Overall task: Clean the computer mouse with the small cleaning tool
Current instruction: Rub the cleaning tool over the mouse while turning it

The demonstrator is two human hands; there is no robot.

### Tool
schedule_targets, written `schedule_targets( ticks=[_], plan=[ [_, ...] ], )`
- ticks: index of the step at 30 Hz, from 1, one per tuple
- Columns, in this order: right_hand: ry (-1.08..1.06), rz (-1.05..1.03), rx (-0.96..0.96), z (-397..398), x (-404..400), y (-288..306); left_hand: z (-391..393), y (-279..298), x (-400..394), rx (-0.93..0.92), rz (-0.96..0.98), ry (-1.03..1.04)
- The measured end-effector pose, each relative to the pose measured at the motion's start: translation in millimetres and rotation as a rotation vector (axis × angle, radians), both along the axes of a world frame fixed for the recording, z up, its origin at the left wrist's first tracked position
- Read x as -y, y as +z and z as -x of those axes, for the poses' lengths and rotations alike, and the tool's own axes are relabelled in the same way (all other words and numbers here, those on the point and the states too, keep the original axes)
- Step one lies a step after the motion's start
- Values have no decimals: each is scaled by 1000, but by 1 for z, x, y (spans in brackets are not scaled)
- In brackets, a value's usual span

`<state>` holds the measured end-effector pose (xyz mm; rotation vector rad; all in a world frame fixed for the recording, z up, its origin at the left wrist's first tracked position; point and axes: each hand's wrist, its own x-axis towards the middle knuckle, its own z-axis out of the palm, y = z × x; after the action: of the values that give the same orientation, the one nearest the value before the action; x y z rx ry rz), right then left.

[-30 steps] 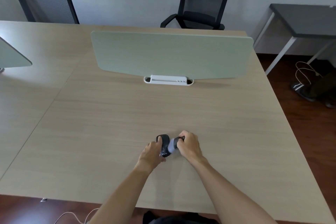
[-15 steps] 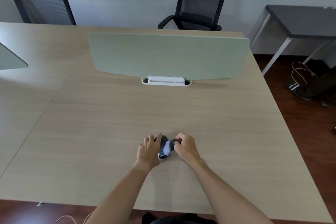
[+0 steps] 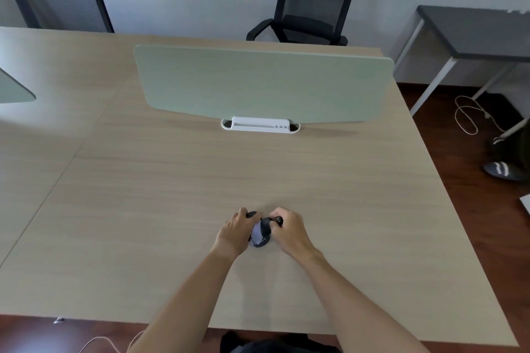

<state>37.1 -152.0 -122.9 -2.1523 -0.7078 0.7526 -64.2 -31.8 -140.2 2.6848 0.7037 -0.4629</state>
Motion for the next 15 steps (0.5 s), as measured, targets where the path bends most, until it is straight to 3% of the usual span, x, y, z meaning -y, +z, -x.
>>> schedule_targets(
  ticks=[8,12,15],
  plan=[
    [-22,136,180,-8,-8,8,-4,-1,-3,-13,-11,68],
    [-10,19,84,-6,-10,11,-7,-2,0,-45,-29,80],
    [27,58,38,-3,-4,8,-8,-1,2,-49,-29,103]
  ],
)
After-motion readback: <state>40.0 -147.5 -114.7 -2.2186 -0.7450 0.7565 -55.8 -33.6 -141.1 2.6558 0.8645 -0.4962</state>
